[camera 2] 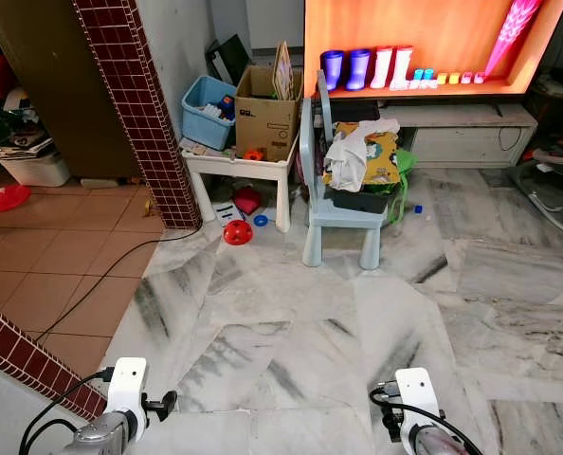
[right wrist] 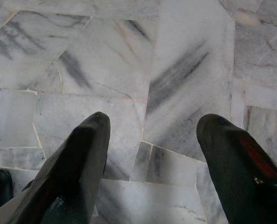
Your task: Hang keys on a hook
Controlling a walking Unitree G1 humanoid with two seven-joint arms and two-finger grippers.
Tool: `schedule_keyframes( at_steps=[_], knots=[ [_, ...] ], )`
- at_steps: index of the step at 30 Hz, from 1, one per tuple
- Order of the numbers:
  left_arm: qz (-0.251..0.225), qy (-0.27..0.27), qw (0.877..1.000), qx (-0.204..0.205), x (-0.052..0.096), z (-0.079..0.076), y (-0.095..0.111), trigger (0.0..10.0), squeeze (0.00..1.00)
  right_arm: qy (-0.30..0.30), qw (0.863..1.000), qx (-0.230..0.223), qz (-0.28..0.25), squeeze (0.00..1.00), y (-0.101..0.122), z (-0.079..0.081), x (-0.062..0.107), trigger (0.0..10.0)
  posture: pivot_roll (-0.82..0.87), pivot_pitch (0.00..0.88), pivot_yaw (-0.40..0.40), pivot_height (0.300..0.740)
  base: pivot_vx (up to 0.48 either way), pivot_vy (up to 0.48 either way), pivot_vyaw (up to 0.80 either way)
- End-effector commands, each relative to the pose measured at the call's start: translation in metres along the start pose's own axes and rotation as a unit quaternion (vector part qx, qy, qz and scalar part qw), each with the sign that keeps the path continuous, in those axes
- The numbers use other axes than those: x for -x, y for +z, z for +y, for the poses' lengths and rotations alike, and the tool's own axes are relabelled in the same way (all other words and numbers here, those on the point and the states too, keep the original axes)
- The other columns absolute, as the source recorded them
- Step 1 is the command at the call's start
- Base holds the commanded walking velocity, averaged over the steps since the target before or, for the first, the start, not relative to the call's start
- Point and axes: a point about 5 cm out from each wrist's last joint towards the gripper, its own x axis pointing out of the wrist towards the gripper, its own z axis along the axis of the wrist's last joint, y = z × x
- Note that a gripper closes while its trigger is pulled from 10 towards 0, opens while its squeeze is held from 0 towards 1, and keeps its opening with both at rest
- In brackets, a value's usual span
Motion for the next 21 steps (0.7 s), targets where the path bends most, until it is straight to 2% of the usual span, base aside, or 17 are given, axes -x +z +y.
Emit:
schedule_keyframes(
  at_steps=[1, 4, 6, 8, 11, 12, 14, 17, 21],
  knots=[
    [-0.004, 0.004, 1.000, -0.005, 0.000, 0.004, 0.004, 10.0, 0.00, -0.004, 1.000, -0.003, -0.005, 0.00, 0.003, -0.002, 0.000, 10.0, -0.08, 0.000, 0.044, 0.740, 0.000, 0.000, 0.00],
    [-0.019, 0.003, 1.000, 0.000, -0.001, 0.003, 0.010, 10.0, 0.00, -0.011, 1.000, -0.019, -0.020, 0.00, 0.008, -0.003, -0.001, 10.0, -0.08, 0.000, 0.045, 0.740, 0.000, 0.000, 0.00],
    [-0.048, -0.004, 0.999, 0.013, -0.002, 0.000, 0.019, 10.0, 0.00, -0.011, 0.998, -0.043, -0.051, 0.00, 0.018, -0.002, -0.003, 10.0, -0.08, 0.000, 0.045, 0.740, 0.000, 0.000, 0.00],
    [-0.051, -0.005, 0.999, 0.016, -0.002, 0.000, 0.021, 10.0, 0.00, -0.011, 0.997, -0.046, -0.055, 0.00, 0.019, -0.002, -0.003, 10.0, -0.08, 0.000, 0.045, 0.740, 0.000, 0.000, 0.00],
    [-0.096, -0.025, 0.995, 0.032, -0.003, -0.005, 0.035, 10.0, 0.00, -0.008, 0.993, -0.074, -0.093, 0.00, 0.032, 0.001, -0.004, 10.0, -0.08, 0.000, 0.041, 0.740, 0.000, 0.000, 0.00],
    [-0.121, -0.028, 0.991, 0.042, -0.003, -0.007, 0.044, 10.0, 0.00, -0.008, 0.989, -0.093, -0.115, 0.00, 0.039, 0.002, -0.005, 10.0, -0.08, 0.000, 0.038, 0.740, 0.000, 0.000, 0.00],
    [-0.142, -0.030, 0.988, 0.048, -0.003, -0.008, 0.052, 10.0, 0.00, -0.005, 0.985, -0.109, -0.132, 0.00, 0.045, 0.002, -0.005, 10.0, -0.08, 0.000, 0.038, 0.740, 0.000, 0.000, 0.00],
    [-0.173, -0.039, 0.982, 0.058, -0.002, -0.011, 0.063, 10.0, 0.00, 0.000, 0.980, -0.115, -0.164, 0.00, 0.055, 0.003, -0.004, 10.0, -0.08, 0.000, 0.037, 0.740, 0.000, 0.000, 0.00],
    [-0.240, -0.057, 0.967, 0.064, 0.002, -0.015, 0.086, 10.0, 0.00, 0.004, 0.968, -0.113, -0.224, 0.00, 0.077, 0.004, -0.002, 10.0, -0.08, 0.000, 0.040, 0.740, 0.000, 0.000, 0.00]
  ],
)
